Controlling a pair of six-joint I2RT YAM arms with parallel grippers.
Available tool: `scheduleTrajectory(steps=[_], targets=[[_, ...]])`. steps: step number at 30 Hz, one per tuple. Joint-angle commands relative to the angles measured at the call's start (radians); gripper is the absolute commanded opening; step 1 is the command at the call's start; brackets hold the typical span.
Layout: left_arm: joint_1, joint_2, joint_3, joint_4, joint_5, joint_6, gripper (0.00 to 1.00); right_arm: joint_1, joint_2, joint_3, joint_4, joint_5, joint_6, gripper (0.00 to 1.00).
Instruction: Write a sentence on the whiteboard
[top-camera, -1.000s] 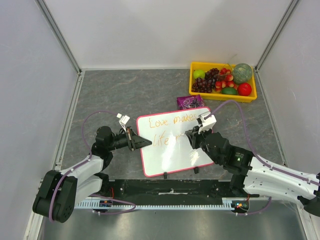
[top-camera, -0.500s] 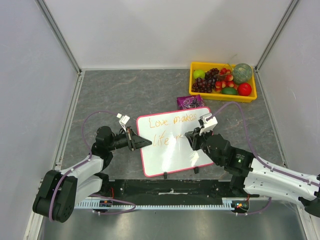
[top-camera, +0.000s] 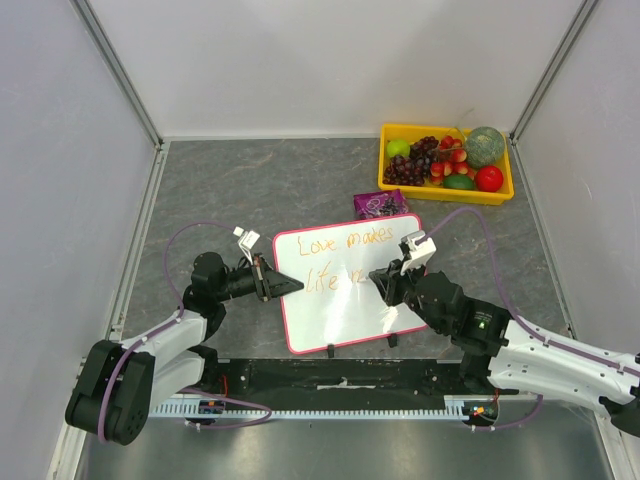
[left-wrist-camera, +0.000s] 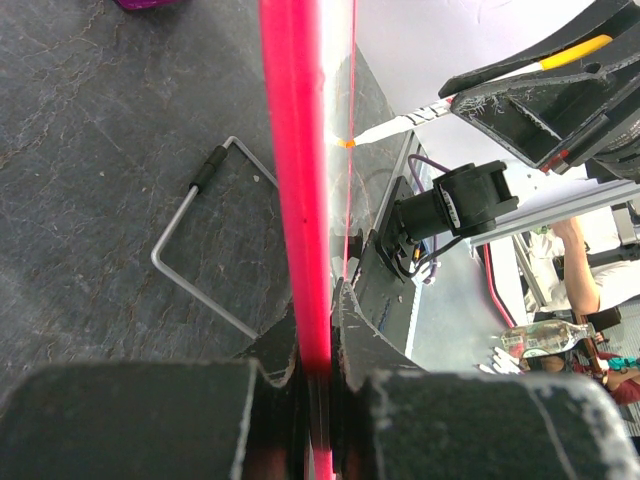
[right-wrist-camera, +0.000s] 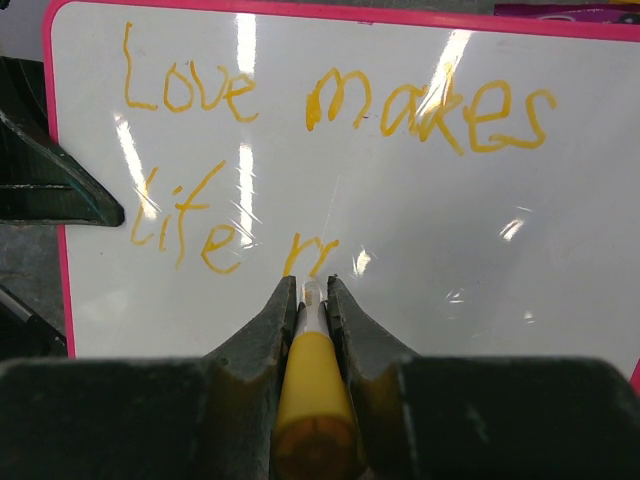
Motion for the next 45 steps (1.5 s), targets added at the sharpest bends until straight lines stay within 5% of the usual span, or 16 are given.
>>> scheduleTrajectory(steps=[1,18,45], targets=[[-0.004,0.019,-0.005,-0.057,-0.065,0.184,0.02,-0.002,0.015,-0.006,-0.062,0.015,-0.006,0.0],[-0.004,0.016,-0.006,-0.057,-0.065,0.183,0.02,-0.007,0.048,0.166,0.015,0.103,-0.111,0.0],[-0.006,0.014,-0.008,-0.059,-0.068,0.184,0.02,-0.025,0.122,0.083,0.03,0.094,-0.089,0.0]])
